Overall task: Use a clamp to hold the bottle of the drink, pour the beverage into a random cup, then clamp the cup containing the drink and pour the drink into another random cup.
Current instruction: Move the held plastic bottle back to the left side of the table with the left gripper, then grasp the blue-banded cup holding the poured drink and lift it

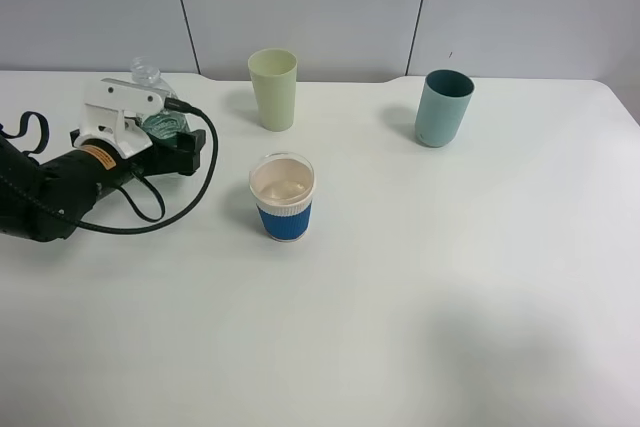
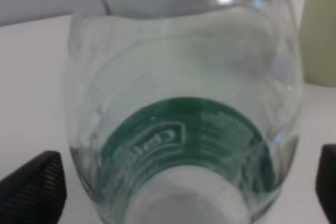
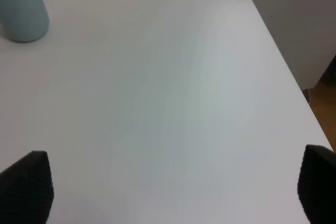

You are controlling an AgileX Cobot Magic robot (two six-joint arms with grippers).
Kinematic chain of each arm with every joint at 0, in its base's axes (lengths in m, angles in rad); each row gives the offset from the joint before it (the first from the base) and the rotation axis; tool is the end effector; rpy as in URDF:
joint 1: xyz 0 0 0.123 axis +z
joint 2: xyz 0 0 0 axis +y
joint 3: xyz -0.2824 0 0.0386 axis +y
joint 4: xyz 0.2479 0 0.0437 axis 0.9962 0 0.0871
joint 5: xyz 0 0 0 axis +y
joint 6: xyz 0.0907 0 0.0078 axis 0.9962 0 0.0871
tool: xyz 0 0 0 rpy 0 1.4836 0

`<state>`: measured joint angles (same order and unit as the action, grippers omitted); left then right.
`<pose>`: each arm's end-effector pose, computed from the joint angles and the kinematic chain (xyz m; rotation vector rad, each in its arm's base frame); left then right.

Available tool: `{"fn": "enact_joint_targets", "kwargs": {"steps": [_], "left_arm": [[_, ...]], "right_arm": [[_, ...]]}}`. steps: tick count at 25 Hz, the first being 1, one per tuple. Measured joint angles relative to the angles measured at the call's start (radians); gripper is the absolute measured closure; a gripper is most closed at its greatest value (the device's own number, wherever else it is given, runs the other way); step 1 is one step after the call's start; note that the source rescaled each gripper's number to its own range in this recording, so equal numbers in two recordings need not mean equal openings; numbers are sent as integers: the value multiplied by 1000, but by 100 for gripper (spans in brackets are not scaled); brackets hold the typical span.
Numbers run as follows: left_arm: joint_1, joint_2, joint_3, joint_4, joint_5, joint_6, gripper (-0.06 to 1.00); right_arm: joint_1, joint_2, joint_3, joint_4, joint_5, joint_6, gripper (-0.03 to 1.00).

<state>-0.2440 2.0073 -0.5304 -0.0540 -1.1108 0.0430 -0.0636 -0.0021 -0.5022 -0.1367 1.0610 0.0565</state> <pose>0.3004 -0.0703 0.0947 0.2093 1.8396 -0.1120 -0.0065 -0.0104 0.2784 0.1289 2.0327 -0.1679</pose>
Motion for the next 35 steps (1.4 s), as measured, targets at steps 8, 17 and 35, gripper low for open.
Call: {"fn": "enact_joint_targets", "kwargs": {"steps": [8, 17, 35], "left_arm": [[0, -6, 11, 0, 0, 0, -4], [0, -163, 196, -16, -1, 0, -4], [0, -780, 424, -192, 302, 5, -4]], "right_arm": [[0, 0, 0, 0, 0, 0, 17], [0, 0, 0, 0, 0, 0, 17], [0, 0, 0, 0, 0, 0, 17]]}}
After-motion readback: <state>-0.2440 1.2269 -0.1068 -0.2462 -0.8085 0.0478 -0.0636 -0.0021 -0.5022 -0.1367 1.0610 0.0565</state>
